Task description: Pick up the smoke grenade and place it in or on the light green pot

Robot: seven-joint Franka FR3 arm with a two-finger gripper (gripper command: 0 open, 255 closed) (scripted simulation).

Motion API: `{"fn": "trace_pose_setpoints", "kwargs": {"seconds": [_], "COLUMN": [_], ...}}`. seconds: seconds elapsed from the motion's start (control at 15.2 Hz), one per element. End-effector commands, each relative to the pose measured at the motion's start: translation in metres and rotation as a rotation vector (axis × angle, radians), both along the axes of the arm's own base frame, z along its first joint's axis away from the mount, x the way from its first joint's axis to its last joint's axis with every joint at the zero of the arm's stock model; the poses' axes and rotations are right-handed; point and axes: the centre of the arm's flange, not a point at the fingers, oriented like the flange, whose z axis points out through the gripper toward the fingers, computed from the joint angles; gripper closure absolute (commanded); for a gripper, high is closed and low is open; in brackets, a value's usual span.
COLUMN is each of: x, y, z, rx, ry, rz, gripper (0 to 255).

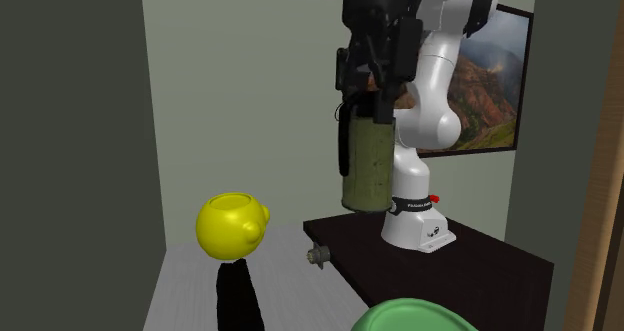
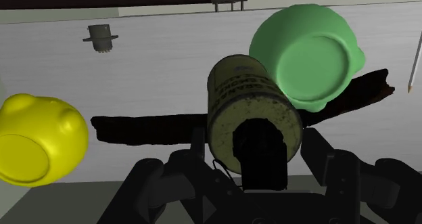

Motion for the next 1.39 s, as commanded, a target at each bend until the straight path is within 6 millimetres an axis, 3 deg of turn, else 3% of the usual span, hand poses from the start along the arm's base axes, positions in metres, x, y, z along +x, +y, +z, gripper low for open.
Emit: {"fn": "trace_pose_setpoints", "kwargs": {"seconds": [0.0, 0.46, 1.32], "x": [-0.003, -0.008, -0.008], "y": [0.025, 0.119, 0.119], "z": [0.010, 0.029, -0.040], "rx": [0.001, 0.001, 0.001], "ry": [0.000, 0.000, 0.000], "rz": [-0.002, -0.002, -0.002], "gripper": [255, 255, 255]}}
